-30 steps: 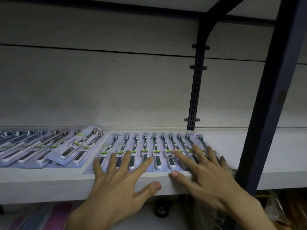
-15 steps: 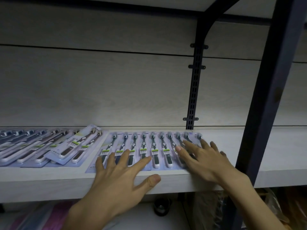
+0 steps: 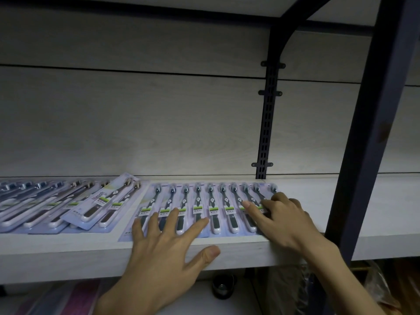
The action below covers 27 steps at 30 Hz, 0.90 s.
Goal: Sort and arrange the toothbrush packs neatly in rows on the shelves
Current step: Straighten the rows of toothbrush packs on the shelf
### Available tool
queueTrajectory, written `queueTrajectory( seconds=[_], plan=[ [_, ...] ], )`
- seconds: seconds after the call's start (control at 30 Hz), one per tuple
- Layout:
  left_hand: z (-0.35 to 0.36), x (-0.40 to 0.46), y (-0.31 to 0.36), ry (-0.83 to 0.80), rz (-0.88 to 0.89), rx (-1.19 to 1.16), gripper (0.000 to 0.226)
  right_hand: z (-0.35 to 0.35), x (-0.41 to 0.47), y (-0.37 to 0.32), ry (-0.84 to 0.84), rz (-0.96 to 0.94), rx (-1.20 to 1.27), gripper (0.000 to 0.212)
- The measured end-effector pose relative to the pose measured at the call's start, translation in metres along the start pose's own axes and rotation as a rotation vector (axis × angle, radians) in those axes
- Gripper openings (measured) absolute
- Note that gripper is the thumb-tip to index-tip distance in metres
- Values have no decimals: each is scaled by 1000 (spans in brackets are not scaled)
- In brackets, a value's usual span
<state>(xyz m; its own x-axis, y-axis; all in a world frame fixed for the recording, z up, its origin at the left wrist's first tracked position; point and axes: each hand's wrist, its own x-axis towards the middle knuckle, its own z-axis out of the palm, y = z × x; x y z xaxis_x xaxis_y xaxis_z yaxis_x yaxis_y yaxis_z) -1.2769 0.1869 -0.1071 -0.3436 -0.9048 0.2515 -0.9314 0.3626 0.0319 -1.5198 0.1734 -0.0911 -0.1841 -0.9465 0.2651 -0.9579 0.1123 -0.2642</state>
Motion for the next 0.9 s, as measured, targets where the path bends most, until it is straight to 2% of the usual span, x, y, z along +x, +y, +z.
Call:
queueTrajectory(
  seconds=[0.07,0.2,0.27,0.37,0.53,0.63,0.7,0.77,0.83,0.9],
  plan=[
    [4,0,-2,41,-2,17,95,1,-1,1,25,-15,9,77],
    [6,0,-5,24,-18,40,60,1,-1,0,40,-33,8,76],
    [10,3,-5,56,-6,71,55,1,-1,1,46,-36,0,73],
    [14,2,-5,101,3,64,55,0,-2,1,51,-37,5,72],
    [10,2,-4,25,-10,78,57,0,-4,-1,65,-33,11,68],
    [8,3,-5,22,-3,-33,68,-2,-9,0,53,-41,34,61],
    [6,4,-7,61,6,-37,89,-2,-16,1,35,-66,17,66],
    [2,3,-5,9,-3,-30,101,-1,-21,0,28,-89,-20,78],
    [0,3,-4,0,-3,-39,102,0,-25,0,30,-94,-44,83],
    [5,0,-5,17,-1,-40,93,1,-28,-1,41,-96,-70,87]
  ],
)
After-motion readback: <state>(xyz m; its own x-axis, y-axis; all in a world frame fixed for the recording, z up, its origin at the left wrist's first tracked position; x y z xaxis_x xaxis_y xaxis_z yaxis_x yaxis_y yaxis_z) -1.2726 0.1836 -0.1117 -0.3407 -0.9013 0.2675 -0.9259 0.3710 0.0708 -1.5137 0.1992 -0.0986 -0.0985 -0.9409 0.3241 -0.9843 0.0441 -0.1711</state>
